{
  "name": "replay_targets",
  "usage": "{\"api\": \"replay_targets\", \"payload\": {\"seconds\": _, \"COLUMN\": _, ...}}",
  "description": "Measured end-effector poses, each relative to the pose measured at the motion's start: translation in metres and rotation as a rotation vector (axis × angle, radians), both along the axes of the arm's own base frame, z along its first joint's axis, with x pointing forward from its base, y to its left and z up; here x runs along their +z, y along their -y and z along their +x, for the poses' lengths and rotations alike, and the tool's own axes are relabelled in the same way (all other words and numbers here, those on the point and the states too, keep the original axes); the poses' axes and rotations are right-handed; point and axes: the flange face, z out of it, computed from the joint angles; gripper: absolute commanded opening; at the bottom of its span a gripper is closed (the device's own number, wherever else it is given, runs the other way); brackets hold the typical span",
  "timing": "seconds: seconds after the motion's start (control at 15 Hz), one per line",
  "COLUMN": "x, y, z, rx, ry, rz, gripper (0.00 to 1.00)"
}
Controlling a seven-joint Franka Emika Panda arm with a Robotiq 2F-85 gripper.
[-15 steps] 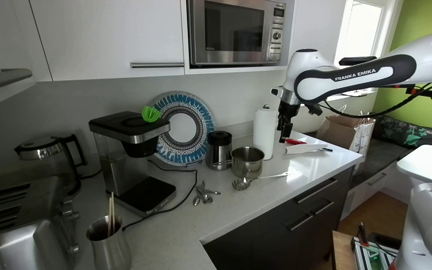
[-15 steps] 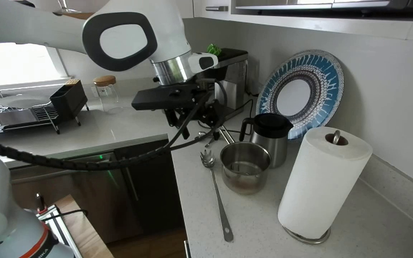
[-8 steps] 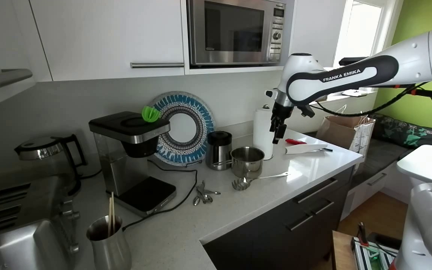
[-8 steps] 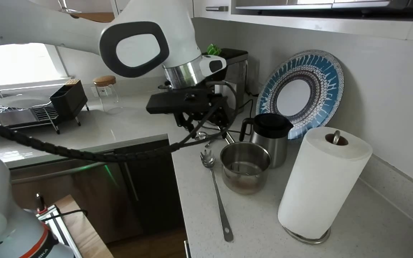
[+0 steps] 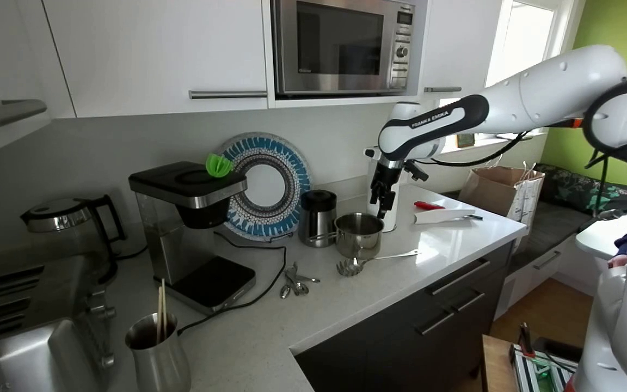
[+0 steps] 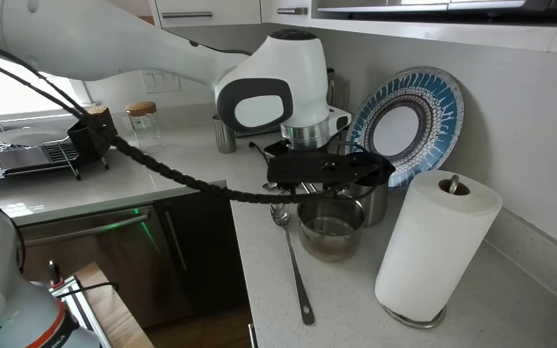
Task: Pick up the spoon from the silver pot and put it on the kitchen counter
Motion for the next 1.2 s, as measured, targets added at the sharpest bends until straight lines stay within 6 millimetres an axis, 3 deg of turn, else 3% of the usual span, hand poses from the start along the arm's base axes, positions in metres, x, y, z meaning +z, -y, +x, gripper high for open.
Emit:
{"api": "replay_targets", "payload": {"seconds": 0.2, "x": -0.017, "y": 0.015, "z": 0.028, "rx": -0.018, "ry": -0.036, "rz": 0.000, "gripper": 1.00}}
{"api": "replay_targets", "payload": {"seconds": 0.33, "x": -0.023, "y": 0.021, "z": 0.035, "rx": -0.023, "ry": -0.051, "rz": -0.003, "gripper": 1.00}}
{"api": "replay_targets", "payload": {"seconds": 0.73, "x": -0.034, "y": 0.009, "z": 0.050, "rx": -0.006, "ry": -0.042, "rz": 0.001, "gripper": 1.00}}
{"api": "replay_targets", "payload": {"seconds": 1.0, "x": -0.059, "y": -0.005, "z": 0.066, "rx": 0.007, "ry": -0.069, "rz": 0.016, "gripper": 0.87}}
{"api": "replay_targets", "payload": {"seconds": 1.13, "x": -0.073, "y": -0.008, "z": 0.072, "rx": 0.005, "ry": -0.086, "rz": 0.027, "gripper": 0.86}}
{"api": "replay_targets", "payload": {"seconds": 1.2, "x": -0.079, "y": -0.007, "z": 0.074, "rx": 0.002, "ry": -0.092, "rz": 0.034, "gripper": 0.77}}
